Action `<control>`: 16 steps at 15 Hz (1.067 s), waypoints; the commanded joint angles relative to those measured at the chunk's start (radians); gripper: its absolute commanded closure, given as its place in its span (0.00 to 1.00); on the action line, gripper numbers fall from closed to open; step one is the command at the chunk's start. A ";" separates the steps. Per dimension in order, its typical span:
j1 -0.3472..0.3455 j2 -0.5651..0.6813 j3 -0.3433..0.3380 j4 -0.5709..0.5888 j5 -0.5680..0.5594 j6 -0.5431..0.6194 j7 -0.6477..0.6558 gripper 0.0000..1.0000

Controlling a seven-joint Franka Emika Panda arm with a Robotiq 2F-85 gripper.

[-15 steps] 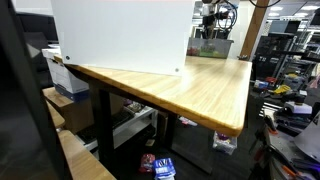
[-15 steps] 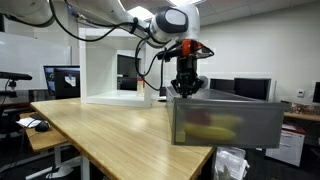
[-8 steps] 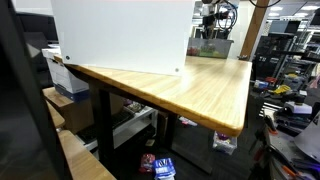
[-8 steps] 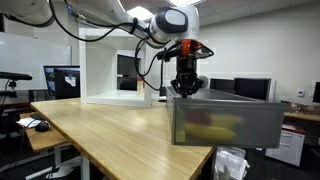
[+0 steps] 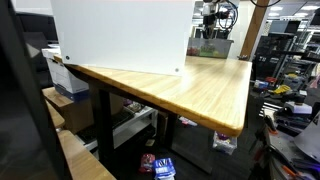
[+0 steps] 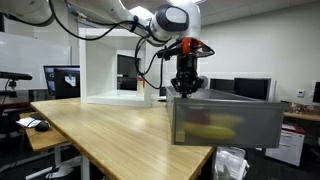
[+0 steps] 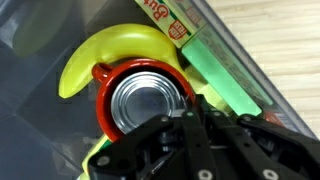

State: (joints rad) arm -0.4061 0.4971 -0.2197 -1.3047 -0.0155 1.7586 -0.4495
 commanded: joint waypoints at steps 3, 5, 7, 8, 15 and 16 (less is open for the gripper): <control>-0.050 -0.033 0.042 0.048 0.094 -0.106 -0.028 0.98; -0.065 -0.028 0.049 0.078 0.131 -0.139 -0.031 0.98; -0.077 -0.022 0.055 0.111 0.164 -0.174 -0.031 0.98; -0.077 -0.023 0.050 0.119 0.186 -0.188 -0.033 0.98; -0.104 0.003 0.040 0.194 0.244 -0.257 -0.017 0.98; -0.106 0.008 0.039 0.198 0.241 -0.263 -0.013 0.98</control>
State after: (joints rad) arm -0.4929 0.4904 -0.1840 -1.1329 0.2035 1.5309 -0.4499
